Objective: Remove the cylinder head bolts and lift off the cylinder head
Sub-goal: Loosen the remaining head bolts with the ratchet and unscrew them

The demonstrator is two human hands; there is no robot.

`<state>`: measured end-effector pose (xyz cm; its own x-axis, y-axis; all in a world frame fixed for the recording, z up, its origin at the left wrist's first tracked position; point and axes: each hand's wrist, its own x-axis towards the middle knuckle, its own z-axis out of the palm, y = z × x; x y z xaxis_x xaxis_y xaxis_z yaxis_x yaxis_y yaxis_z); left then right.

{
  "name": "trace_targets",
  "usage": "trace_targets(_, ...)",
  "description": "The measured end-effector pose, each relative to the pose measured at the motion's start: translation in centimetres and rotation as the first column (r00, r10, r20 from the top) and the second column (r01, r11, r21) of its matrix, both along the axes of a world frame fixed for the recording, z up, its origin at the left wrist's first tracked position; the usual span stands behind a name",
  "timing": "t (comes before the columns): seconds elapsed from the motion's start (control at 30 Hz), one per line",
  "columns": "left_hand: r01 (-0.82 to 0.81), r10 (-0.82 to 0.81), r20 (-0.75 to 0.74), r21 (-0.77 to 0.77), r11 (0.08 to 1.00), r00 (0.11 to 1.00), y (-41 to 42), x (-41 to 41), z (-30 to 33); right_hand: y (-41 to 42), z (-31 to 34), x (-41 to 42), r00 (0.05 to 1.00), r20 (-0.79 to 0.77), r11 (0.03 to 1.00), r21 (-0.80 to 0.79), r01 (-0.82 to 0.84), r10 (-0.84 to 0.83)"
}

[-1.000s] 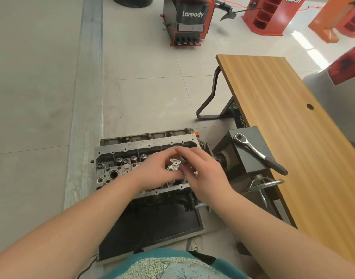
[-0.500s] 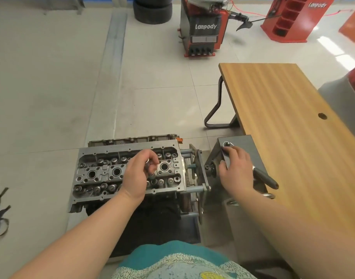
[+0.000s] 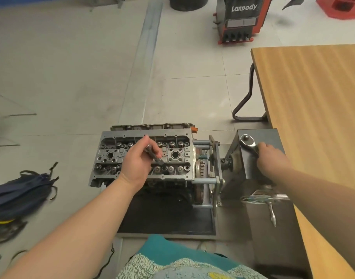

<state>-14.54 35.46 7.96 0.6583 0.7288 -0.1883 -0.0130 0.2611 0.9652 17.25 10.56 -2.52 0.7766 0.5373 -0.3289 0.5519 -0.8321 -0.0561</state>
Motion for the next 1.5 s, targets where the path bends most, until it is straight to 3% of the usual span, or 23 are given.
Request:
trace_targets(0.2,0.056,-0.055,-0.02,0.04,0.998,0.998,-0.3,-0.3,0.0,2.8,2.2,-0.7,0.981,-0.154,0.992,-0.048,0.115,-0.121)
trace_targets(0.27,0.071,-0.07,-0.023,0.038,0.997,0.997,-0.4,-0.3,-0.1,4.1,3.4,-1.8,0.914,-0.345,0.972,0.018,0.234,-0.213)
trace_targets(0.33,0.085,-0.084,-0.014,0.034,0.996,0.996,-0.4,-0.3,-0.2,5.6,5.3,-3.4,0.777,-0.577,0.918,0.11,0.381,-0.253)
trace_targets(0.4,0.143,-0.142,-0.011,0.009,0.99,0.99,-0.2,-0.3,0.0,7.0,8.2,-5.6,0.617,-0.766,0.851,0.196,0.488,-0.178)
trace_targets(0.47,0.208,-0.208,-0.046,0.003,0.978,0.977,0.0,-0.2,0.3,8.5,11.6,-8.0,0.482,-0.875,0.84,0.226,0.493,-0.048)
trace_targets(0.57,0.224,-0.224,-0.113,-0.013,0.975,0.968,0.4,0.1,0.4,10.8,15.6,-11.7,0.431,-0.897,0.88,0.282,0.382,0.101)
trace_targets(0.7,0.22,-0.215,-0.248,-0.009,0.975,0.945,0.6,0.4,0.4,13.4,18.6,-15.7,0.389,-0.906,0.907,0.296,0.301,0.167)
trace_targets(0.8,0.296,-0.271,-0.292,0.043,0.954,0.917,1.3,0.4,-0.1,14.7,19.5,-17.6,0.435,-0.891,0.925,0.268,0.268,0.132)
trace_targets(1.0,0.4,-0.386,-0.237,0.013,0.916,0.891,2.8,0.4,-1.3,15.0,19.9,-18.9,0.66,-0.751,0.913,0.293,0.284,0.035)
trace_targets(1.2,0.485,-0.48,-0.194,-0.021,0.874,0.856,3.7,1.0,-1.2,16.2,21.3,-18.7,0.827,-0.56,0.953,0.274,0.132,0.047)
trace_targets(1.37,0.474,-0.484,-0.158,-0.097,0.875,0.861,3.8,1.3,-0.6,18.1,22.9,-17.7,0.879,-0.473,0.994,0.111,-0.006,0.059)
trace_targets(1.5,0.51,-0.515,-0.149,-0.073,0.857,0.844,3.3,1.0,-0.8,17.8,23.4,-18.0,0.882,-0.471,0.999,0.032,-0.01,0.024)
